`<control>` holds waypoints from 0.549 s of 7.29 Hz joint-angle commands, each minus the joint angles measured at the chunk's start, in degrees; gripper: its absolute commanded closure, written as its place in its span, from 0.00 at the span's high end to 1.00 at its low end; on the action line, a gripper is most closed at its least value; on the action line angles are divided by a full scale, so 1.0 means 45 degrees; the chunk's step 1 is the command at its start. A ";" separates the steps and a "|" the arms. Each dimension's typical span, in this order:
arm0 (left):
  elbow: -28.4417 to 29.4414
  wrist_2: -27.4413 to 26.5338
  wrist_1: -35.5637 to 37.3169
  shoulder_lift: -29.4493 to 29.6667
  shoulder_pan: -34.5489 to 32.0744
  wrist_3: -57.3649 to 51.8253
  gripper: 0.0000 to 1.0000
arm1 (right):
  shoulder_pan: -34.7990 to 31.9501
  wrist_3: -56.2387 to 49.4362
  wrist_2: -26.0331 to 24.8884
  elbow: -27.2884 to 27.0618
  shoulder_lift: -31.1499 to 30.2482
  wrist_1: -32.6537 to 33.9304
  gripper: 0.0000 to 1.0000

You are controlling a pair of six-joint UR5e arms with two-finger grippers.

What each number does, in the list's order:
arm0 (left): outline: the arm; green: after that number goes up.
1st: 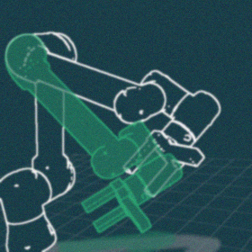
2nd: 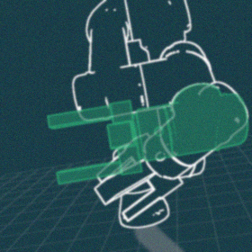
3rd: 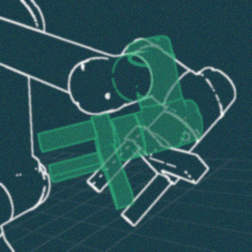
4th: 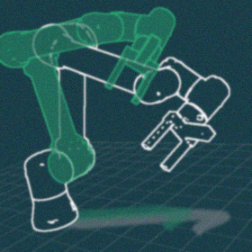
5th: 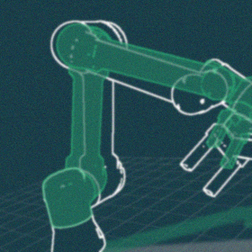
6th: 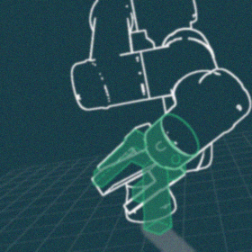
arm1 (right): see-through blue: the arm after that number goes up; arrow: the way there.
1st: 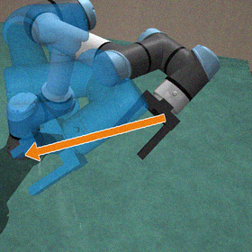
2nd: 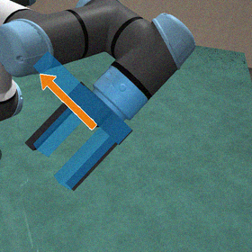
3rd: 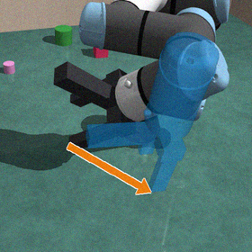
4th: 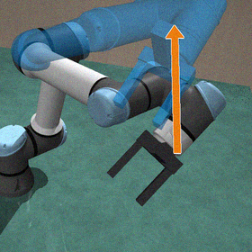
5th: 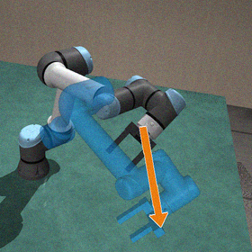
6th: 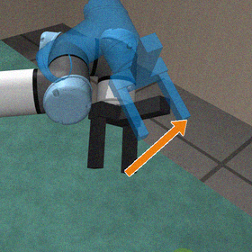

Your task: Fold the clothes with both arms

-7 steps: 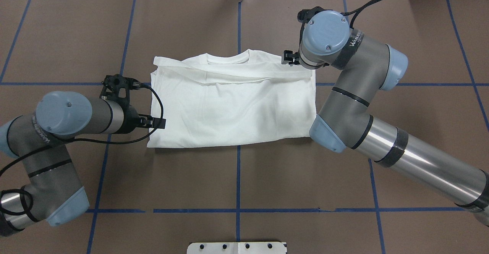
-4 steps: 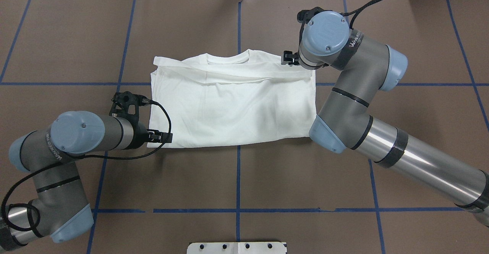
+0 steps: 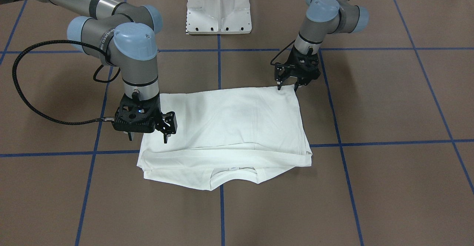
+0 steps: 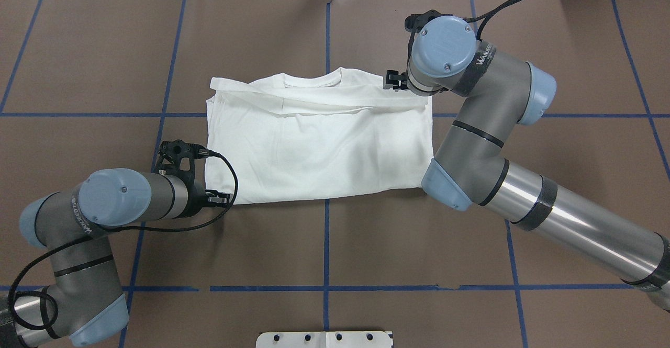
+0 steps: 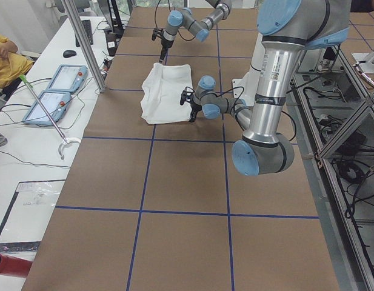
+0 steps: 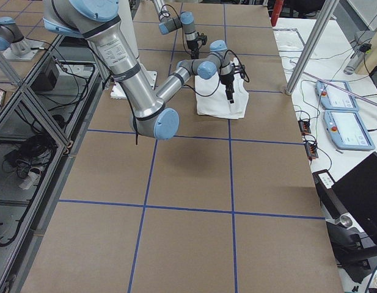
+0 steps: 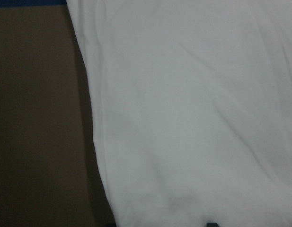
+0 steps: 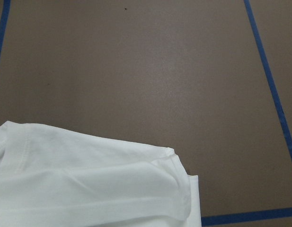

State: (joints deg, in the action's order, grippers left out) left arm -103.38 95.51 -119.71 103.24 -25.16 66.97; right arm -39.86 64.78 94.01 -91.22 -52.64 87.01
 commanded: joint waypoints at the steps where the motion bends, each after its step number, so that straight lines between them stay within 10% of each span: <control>1: -0.0113 0.0026 0.0039 -0.0070 -0.0170 -0.0174 0.00 | 0.0011 -0.0001 0.0007 0.0018 0.0057 0.0000 1.00; 4: 0.0371 0.0026 0.0117 -0.0499 -0.2757 -0.3596 0.00 | 0.0128 -0.0001 -0.0052 0.0135 -0.0022 -0.0605 1.00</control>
State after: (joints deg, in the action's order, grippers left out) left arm -103.11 95.62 -119.30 101.66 -31.93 58.45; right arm -39.51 64.78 93.85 -90.80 -52.70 85.01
